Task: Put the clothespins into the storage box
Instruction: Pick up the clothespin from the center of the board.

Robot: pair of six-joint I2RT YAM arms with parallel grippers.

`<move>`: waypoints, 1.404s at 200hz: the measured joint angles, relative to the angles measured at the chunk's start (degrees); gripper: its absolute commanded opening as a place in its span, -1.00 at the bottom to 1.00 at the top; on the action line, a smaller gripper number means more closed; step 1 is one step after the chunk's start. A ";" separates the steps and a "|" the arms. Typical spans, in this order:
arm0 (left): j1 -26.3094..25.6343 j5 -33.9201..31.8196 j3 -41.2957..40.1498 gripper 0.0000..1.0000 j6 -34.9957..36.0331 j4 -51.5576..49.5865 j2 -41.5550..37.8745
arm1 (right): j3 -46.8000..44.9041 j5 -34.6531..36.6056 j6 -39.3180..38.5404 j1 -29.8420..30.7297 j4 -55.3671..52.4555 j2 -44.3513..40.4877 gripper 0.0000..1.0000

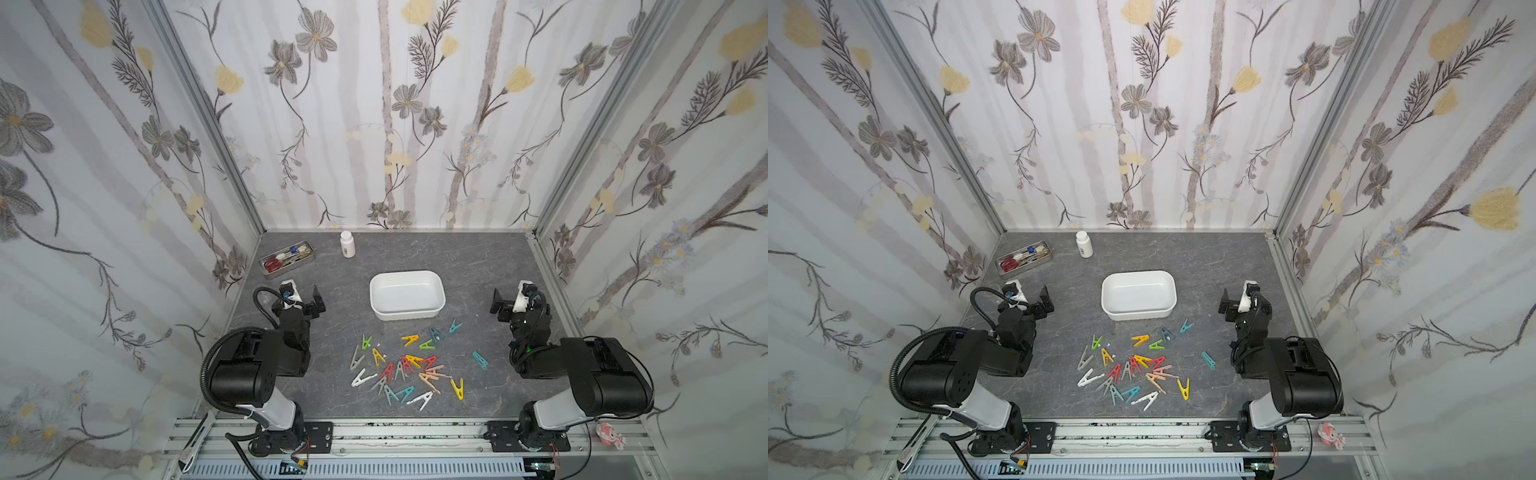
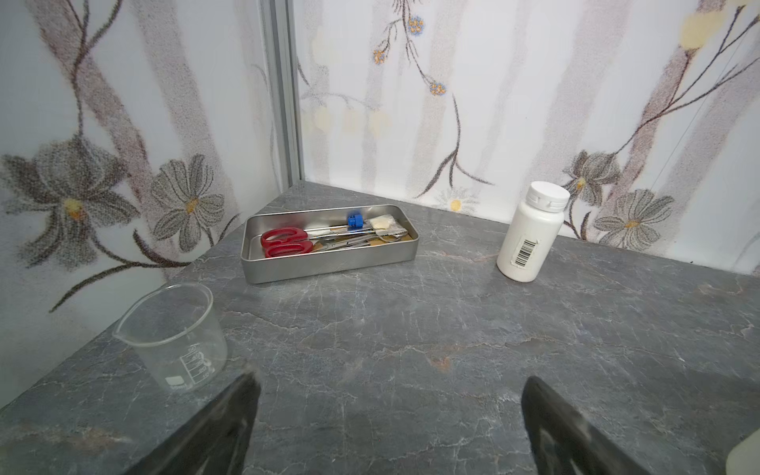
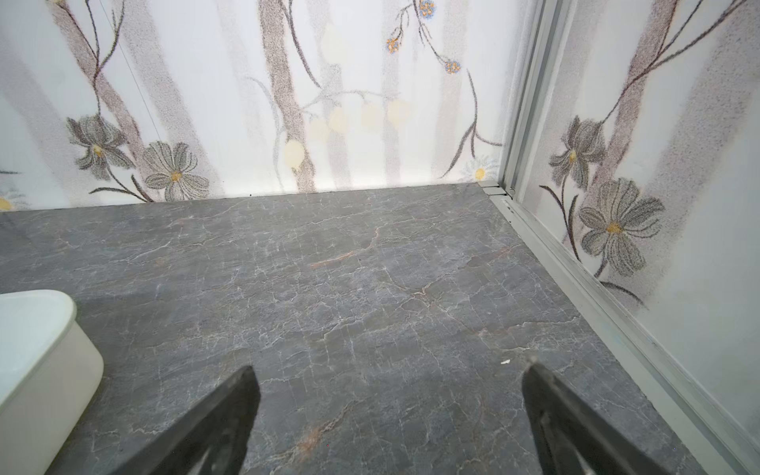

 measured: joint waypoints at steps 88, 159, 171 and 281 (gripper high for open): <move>0.00 0.00 0.00 1.00 0.00 0.00 0.00 | -0.11 0.04 -0.15 0.44 0.00 0.00 0.99; 0.00 0.00 0.00 1.00 0.00 0.00 0.00 | -0.11 0.02 -0.11 0.15 0.00 0.00 0.99; 0.00 0.00 0.00 1.00 0.00 0.00 0.00 | -0.11 0.02 -0.11 0.09 0.00 0.00 0.99; 0.00 -0.48 -0.72 1.00 -0.20 0.50 -0.37 | -0.15 0.35 0.07 0.17 -0.15 -0.52 0.99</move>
